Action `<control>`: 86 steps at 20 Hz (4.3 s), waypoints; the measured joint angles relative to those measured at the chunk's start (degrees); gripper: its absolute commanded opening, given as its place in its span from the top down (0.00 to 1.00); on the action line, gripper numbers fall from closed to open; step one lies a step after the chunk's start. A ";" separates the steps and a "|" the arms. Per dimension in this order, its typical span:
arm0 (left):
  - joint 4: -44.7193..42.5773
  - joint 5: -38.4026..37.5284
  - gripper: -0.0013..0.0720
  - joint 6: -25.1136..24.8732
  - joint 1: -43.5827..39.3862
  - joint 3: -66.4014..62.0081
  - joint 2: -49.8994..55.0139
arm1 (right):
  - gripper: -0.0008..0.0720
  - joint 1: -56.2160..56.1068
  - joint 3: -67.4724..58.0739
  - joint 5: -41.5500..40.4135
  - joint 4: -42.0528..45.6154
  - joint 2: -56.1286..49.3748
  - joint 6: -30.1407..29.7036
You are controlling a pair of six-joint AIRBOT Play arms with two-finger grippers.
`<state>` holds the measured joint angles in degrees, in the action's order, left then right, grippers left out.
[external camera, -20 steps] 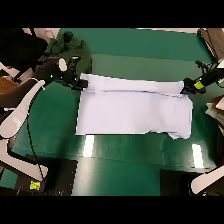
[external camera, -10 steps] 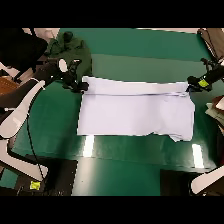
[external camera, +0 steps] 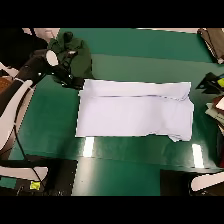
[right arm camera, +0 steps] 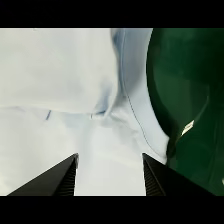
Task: Fold the shirts.
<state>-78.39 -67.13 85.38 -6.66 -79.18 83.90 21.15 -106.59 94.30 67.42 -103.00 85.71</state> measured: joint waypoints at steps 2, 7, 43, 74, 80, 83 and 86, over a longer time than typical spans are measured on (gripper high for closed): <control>-0.26 -1.20 0.38 -0.07 0.02 0.02 -2.05 | 0.34 2.69 6.82 -0.02 -2.56 4.92 -1.18; -0.09 -3.74 0.39 -0.26 0.07 4.42 -6.67 | 0.35 12.09 34.23 -3.96 -9.66 20.76 -5.84; 8.35 -3.06 0.35 0.31 0.04 24.94 -24.98 | 0.96 13.88 65.77 -26.88 -20.02 31.65 -12.96; 26.32 -0.07 0.32 -12.59 15.41 51.19 -24.94 | 0.96 13.64 64.98 -23.74 -18.34 33.73 -15.12; 25.75 5.42 0.79 -9.14 7.54 51.23 -24.92 | 0.96 13.64 64.98 -23.50 -18.40 33.75 -15.12; 24.76 7.41 0.95 -7.61 6.29 51.19 -24.79 | 0.96 13.62 64.94 -23.12 -18.38 34.01 -15.21; 25.18 6.84 0.95 -6.47 5.88 49.29 -24.85 | 0.96 13.64 64.87 -22.60 -18.36 36.44 -15.43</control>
<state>-53.21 -60.29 78.91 -0.78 -29.89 59.05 34.79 -41.71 71.70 49.06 -66.57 70.28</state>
